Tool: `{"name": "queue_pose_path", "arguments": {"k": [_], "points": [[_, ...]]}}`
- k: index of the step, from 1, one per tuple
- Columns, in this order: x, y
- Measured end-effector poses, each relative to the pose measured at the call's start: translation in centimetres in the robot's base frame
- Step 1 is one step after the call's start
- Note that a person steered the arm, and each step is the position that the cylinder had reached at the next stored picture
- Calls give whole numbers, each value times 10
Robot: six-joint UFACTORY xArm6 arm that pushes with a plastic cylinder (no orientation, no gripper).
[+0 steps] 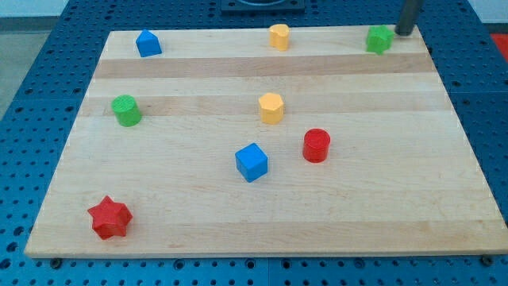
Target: Move the green star to the top right side of the hexagon
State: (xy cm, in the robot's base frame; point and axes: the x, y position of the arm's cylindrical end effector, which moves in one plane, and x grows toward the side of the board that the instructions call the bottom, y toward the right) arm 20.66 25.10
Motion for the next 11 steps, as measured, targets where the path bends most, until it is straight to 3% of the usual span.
{"name": "queue_pose_path", "arguments": {"k": [5, 8, 11], "points": [[17, -9], [25, -73], [46, -84]]}}
